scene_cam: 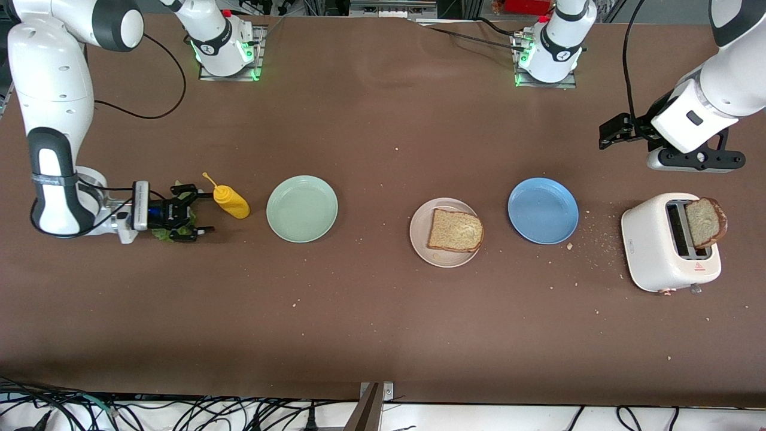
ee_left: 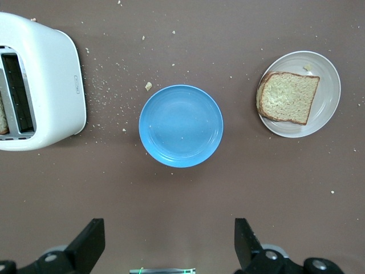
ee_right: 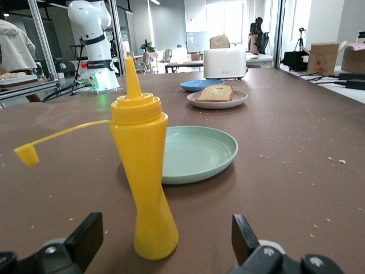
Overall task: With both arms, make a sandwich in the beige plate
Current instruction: 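Lower the mustard bottle onto the table and open the right gripper, then withdraw the right gripper from the mustard bottle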
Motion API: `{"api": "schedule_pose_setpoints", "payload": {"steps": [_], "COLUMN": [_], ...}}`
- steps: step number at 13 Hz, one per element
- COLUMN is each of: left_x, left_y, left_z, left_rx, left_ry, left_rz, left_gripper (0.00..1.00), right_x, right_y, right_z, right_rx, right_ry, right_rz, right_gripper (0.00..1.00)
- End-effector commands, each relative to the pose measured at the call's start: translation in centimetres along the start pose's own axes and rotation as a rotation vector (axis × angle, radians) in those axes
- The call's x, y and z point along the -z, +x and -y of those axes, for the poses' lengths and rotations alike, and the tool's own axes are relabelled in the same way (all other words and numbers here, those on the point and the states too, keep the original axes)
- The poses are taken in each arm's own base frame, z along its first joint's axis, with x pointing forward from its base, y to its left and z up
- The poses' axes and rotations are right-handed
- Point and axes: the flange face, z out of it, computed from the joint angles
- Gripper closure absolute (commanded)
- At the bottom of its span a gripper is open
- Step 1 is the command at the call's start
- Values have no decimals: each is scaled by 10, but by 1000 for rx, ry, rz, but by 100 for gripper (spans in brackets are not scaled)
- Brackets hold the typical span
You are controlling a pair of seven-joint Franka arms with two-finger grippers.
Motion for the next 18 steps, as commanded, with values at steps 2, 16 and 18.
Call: {"api": "schedule_pose_setpoints", "payload": {"steps": [2,16,18], "left_x": [2,1,5], "left_y": [-1,11,21], "left_z": [-1,15,15], "left_rx": [-18,-2,0], "left_ry": [-9,27,24], "left_rz": [2,-8,-19], "left_gripper": [0,0,0], "right_x": [69,92,79], "right_y": [44,343,387], "right_z": [-29,-71,-69], "right_rx": [-83,-773,-854], "right_ry": [32,-103,-263], "right_rz": [176,628,814], "right_gripper": [0,0,0]}}
